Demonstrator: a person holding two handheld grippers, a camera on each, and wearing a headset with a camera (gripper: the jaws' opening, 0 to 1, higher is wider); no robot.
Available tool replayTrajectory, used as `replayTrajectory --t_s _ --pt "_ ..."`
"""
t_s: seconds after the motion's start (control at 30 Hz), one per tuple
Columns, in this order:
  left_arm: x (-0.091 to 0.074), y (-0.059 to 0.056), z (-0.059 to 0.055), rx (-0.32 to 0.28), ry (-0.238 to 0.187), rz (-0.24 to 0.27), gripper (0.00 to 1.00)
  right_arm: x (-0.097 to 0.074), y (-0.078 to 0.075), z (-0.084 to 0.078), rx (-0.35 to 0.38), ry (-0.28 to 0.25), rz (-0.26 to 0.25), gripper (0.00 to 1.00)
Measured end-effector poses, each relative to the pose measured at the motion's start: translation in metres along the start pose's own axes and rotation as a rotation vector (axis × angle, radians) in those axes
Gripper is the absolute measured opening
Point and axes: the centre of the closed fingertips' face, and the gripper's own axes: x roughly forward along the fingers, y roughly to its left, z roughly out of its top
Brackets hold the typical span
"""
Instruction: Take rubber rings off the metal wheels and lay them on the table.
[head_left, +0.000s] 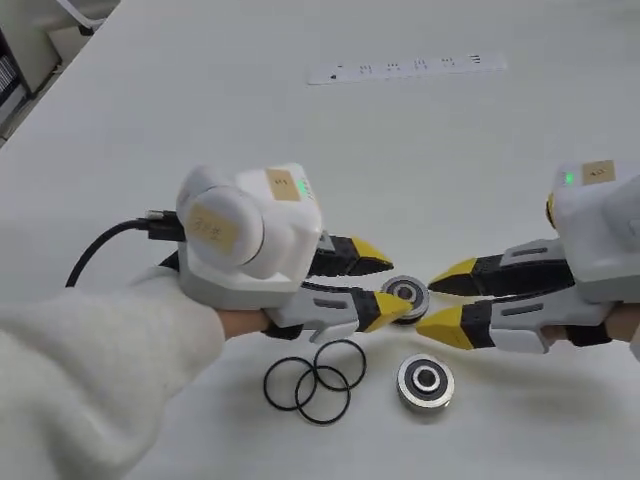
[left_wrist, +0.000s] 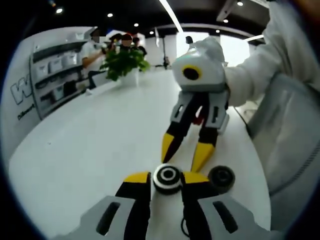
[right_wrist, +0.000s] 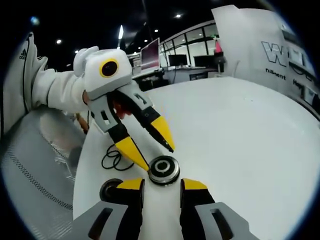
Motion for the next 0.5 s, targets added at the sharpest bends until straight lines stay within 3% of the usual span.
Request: replayTrajectory --t_s 0.27,0.5 --pt "0.0051 -0.0026 -0.0015 -0.044 0.001 -0.013 0.15 0.0035 -0.0012 -0.0001 -0.013 -0.006 -0.008 0.21" --pt "0.0053 -0.0038 -0.0026 -0.039 0.005 -0.006 0.14 0.0028 -0.0011 -0.0002 -0.035 0.0 -0.009 0.17"
